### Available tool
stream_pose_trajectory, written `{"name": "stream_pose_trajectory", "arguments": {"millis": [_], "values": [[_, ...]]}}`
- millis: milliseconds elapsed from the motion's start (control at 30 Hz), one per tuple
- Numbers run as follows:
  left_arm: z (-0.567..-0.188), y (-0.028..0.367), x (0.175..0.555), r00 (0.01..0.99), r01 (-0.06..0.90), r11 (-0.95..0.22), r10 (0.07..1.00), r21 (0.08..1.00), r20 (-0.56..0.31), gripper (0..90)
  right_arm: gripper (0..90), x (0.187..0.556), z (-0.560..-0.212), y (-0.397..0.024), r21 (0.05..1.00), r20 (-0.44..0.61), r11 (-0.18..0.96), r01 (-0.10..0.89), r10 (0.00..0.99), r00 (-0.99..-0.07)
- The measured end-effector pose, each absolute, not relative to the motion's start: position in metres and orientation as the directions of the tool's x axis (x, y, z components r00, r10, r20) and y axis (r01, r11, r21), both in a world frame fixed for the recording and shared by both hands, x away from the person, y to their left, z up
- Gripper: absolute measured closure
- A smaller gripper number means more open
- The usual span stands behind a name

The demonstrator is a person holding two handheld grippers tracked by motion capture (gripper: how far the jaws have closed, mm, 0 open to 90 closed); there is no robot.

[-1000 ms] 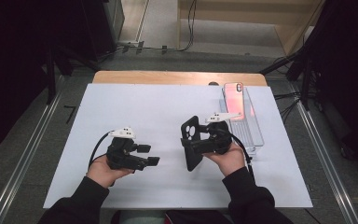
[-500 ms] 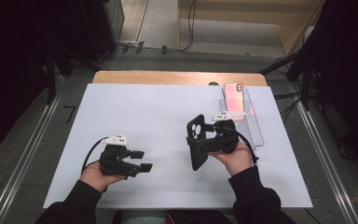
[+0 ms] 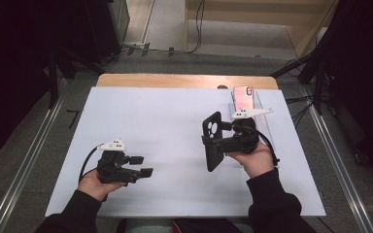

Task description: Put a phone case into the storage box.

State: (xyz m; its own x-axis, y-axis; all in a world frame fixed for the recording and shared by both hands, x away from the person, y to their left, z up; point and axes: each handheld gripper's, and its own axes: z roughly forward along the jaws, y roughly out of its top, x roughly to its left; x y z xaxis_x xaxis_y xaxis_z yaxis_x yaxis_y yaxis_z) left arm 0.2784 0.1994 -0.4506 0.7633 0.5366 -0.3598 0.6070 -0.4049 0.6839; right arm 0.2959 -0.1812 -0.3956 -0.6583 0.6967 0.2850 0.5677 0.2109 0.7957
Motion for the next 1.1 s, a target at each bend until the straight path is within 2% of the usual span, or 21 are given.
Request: {"name": "stream_pose_trajectory", "arguments": {"millis": [700,1100], "values": [[-0.454,0.209,0.269,0.742,0.633,-0.397,0.557,0.665,-0.374,32.5,11.9,0.308,-0.365,-0.236,0.837,0.286,0.098,0.538,0.759,-0.584],[-0.455,0.21,0.266,0.735,0.642,-0.39,0.557,0.66,-0.386,32.5,11.9,0.319,-0.37,-0.257,0.84,0.254,0.045,0.541,0.848,-0.465]]}}
